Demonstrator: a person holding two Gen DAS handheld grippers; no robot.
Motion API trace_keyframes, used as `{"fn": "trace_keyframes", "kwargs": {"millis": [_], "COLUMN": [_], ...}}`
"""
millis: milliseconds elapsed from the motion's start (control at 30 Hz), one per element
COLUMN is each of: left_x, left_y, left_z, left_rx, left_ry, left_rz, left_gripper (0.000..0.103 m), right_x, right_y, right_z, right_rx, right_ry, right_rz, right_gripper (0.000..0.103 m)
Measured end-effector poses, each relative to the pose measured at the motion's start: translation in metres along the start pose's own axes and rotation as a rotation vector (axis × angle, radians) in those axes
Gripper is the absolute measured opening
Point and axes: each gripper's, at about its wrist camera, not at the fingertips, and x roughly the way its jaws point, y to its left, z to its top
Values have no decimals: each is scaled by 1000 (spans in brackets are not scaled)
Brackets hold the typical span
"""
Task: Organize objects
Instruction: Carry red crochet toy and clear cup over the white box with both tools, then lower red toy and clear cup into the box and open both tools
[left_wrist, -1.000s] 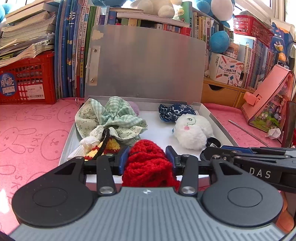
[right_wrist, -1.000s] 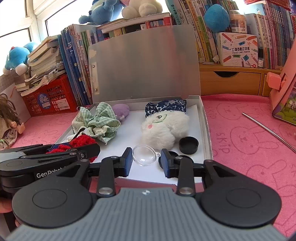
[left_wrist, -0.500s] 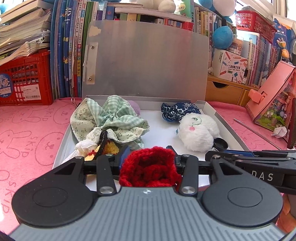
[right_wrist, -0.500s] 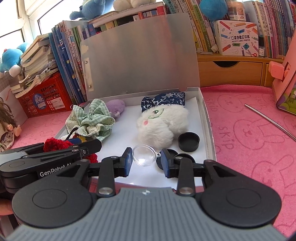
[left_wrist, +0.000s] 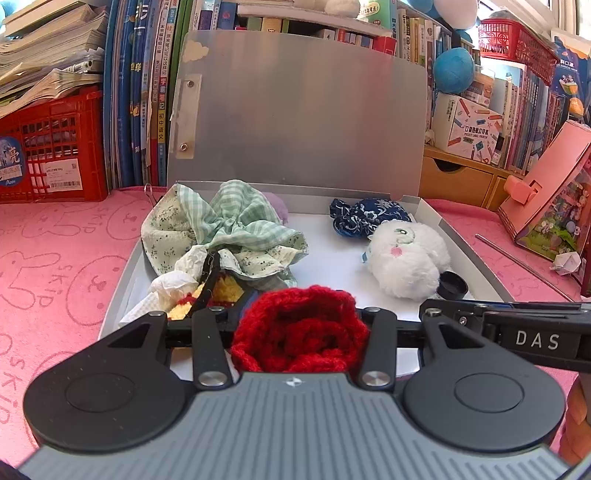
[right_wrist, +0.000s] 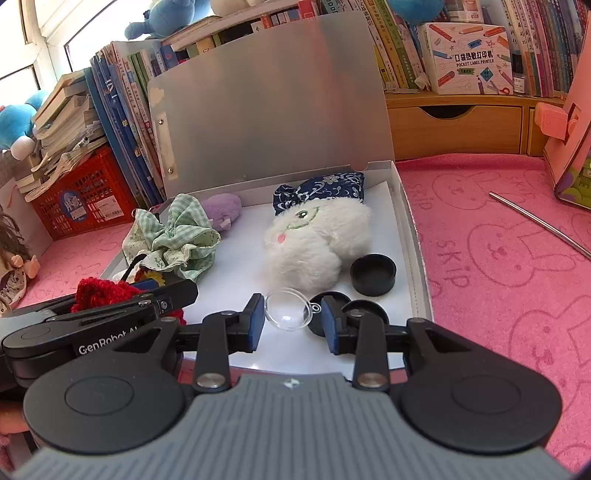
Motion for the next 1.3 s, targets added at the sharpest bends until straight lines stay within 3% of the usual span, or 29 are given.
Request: {"fn": "trace_keyframes", "kwargs": {"millis": [633,967,1300], "left_x": [9,8,-1], "left_y": [2,2,6], "left_z": [-5,-5,1], "left_rx": [-14,-17,1], "left_ry": [19,17,-11], "left_rz": [-10,-6,-2], "left_gripper": [52,63,76], "right_x": [6,4,-4], "right_y": [-3,-1,1], "right_z": [-5,-9,-9], "right_rx": [-6,-33,-32], "right_ry": [-7,-29,-43], "right_rz": [-5,-14,-8], "right_gripper": [37,39,51]}}
